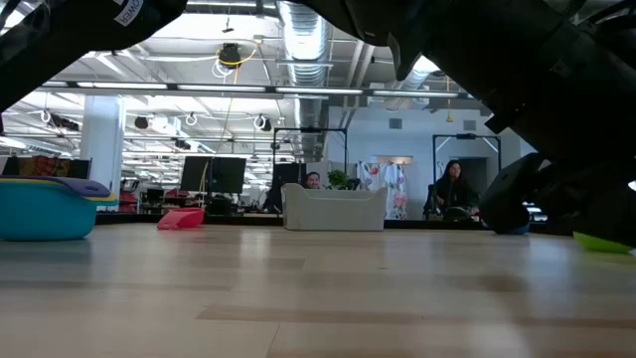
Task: Nest measuring cups in basket
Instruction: Stack the orange measuring cup on the violet measuring cup
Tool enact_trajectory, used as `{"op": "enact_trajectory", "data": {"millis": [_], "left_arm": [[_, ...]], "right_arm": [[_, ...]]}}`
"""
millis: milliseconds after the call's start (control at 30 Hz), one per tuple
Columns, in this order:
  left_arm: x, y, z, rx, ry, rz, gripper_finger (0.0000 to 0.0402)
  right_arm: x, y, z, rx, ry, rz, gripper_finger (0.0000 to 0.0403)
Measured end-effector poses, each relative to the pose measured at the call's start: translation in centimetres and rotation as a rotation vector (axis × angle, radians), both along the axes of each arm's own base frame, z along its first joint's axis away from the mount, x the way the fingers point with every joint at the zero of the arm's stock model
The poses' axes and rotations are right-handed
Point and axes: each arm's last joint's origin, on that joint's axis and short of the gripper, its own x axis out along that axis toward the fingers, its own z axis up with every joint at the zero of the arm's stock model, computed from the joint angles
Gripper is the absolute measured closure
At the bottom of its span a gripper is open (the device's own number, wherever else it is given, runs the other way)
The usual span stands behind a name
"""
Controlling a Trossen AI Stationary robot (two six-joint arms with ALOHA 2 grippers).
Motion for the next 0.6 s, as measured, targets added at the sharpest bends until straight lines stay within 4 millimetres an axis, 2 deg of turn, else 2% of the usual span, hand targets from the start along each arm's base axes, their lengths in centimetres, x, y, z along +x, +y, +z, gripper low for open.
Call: {"op": "enact_trajectory", "data": {"millis": [167,400,600], "left_arm": [[-0.1,-0.1,-0.1,0.004,0.007,-0.004,0.0265],[0.0,0.7,-0.3,-0.029,0.060,-0.038,0.0386],[-1.2,2.3,1.8,0.033,0.205,-0.037,0.0388]], "right_arm": [[0.0,0.0,0.0,0.001,0.006,0.012,0.0236],[-0.1,-0.2,-0.2,-0.029,0.020,0.018,0.0247],[-0.2,-0.3,-0.4,-0.058,0.032,0.013,0.0259]]}}
